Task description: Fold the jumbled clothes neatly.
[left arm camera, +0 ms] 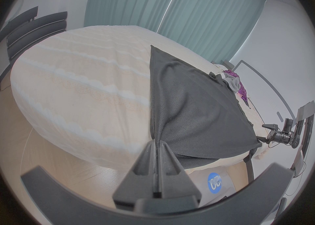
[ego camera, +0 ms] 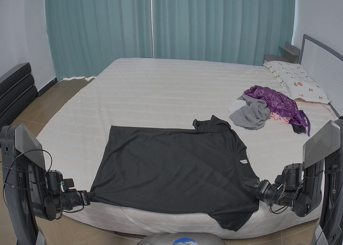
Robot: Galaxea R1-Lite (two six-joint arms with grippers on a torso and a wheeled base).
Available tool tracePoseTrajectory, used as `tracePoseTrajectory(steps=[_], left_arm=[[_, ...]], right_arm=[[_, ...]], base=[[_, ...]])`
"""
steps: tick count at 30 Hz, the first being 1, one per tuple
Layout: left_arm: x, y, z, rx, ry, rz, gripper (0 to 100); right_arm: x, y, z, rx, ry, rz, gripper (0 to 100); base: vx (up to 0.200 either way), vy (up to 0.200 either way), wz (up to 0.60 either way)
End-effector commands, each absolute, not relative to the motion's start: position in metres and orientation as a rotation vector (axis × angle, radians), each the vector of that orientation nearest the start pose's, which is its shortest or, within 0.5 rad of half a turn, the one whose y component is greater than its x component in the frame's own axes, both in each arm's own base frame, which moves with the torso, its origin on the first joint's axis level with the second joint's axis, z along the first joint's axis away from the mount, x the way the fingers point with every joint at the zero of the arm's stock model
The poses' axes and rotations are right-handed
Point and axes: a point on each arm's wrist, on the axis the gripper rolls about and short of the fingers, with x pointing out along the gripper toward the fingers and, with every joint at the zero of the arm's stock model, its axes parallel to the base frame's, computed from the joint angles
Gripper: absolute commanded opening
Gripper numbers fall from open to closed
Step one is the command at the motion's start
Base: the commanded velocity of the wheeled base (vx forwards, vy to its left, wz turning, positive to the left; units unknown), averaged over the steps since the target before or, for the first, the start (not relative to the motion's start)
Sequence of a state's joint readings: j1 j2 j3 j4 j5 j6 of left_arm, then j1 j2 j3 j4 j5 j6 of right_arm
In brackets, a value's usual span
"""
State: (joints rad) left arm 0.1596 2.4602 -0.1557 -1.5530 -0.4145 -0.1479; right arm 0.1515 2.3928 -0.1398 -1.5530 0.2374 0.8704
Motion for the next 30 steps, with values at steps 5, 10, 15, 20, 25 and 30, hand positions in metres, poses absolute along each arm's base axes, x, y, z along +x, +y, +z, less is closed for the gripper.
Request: tracePoseTrajectory(steps=[5,10,15,20,25,30], left_arm=[[0.243,0.029,-0.058,-0.349,0.735,-0.193,0],[0.241,0.029,-0.059,-0.354,0.743,-0.191,100],[0.240,0.028,-0.059,-0.362,0.749,-0.190,100],[0.241,0.028,-0.058,-0.392,0.744,-0.185,100],[0.242,0.029,-0.058,-0.398,0.740,-0.179,100],[0.243,0.029,-0.058,-0.397,0.738,-0.179,100]], right_arm=[[0.245,0.043,-0.047,0.837,0.810,0.055,100],[0.248,0.044,-0.050,0.790,0.797,0.051,100],[0.253,0.042,-0.049,0.765,0.756,0.015,100],[0.258,0.048,-0.058,0.749,0.761,0.013,100],[0.262,0.049,-0.059,0.730,0.764,-0.003,100],[0.265,0.040,-0.057,0.706,0.750,-0.030,100]], base=[[0.000,0.000,0.00],[0.000,0.000,0.00],[0.000,0.000,0.00],[0.000,0.000,0.00],[0.000,0.000,0.00],[0.000,0.000,0.00]])
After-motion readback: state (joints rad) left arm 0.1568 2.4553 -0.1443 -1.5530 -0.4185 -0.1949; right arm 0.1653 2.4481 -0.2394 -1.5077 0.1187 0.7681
